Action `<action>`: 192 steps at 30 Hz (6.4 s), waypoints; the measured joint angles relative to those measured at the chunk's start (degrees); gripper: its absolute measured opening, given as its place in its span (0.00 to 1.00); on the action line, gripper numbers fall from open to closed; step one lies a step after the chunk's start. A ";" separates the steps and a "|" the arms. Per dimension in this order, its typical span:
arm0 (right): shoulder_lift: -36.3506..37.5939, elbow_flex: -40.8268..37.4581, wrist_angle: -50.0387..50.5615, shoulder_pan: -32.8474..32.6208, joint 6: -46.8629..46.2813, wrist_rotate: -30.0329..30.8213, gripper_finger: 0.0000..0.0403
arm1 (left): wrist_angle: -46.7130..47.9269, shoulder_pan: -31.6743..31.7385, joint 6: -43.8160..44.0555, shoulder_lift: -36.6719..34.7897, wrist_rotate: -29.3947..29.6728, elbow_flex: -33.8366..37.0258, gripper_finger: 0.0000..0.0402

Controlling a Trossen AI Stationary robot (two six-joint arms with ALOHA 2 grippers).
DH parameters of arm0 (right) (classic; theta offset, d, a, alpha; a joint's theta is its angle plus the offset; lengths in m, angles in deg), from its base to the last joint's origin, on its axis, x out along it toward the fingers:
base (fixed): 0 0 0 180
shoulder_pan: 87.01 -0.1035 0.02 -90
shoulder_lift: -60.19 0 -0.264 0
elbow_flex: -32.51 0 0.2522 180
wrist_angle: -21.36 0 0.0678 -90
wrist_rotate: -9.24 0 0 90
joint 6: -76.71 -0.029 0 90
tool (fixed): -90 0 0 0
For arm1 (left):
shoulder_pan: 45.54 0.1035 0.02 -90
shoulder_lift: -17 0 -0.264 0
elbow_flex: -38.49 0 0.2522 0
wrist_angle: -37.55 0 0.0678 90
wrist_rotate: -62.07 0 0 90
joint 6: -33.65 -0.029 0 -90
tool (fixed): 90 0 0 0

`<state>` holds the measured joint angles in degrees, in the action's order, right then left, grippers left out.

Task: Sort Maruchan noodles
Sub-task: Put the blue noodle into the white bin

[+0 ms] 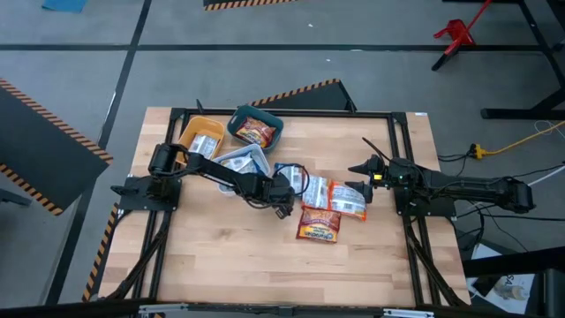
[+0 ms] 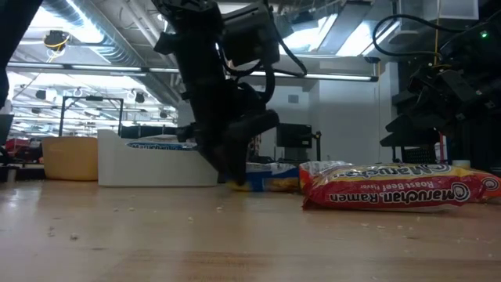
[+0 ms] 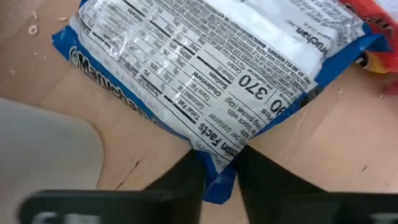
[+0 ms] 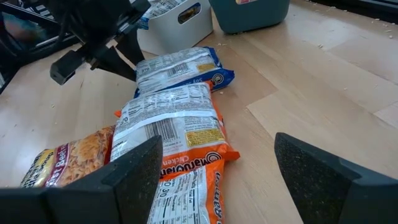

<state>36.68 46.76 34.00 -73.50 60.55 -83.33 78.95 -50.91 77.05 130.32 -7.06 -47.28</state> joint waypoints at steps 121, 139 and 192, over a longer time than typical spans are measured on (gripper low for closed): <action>0.00 0.02 0.39 -0.01 -0.02 2.15 0.74 | -63.59 -8.34 9.34 -52.92 34.77 48.89 0.00; -0.02 0.02 0.42 -0.02 -0.02 2.16 0.74 | -49.23 -7.76 -1.30 -63.44 21.57 48.79 0.00; 0.00 0.02 0.42 0.00 0.02 2.21 0.74 | -11.91 4.93 -2.59 -43.90 4.58 32.31 0.00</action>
<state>36.68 46.79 34.41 -73.50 60.57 -81.12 67.04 -45.98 74.46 86.41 -2.48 -14.97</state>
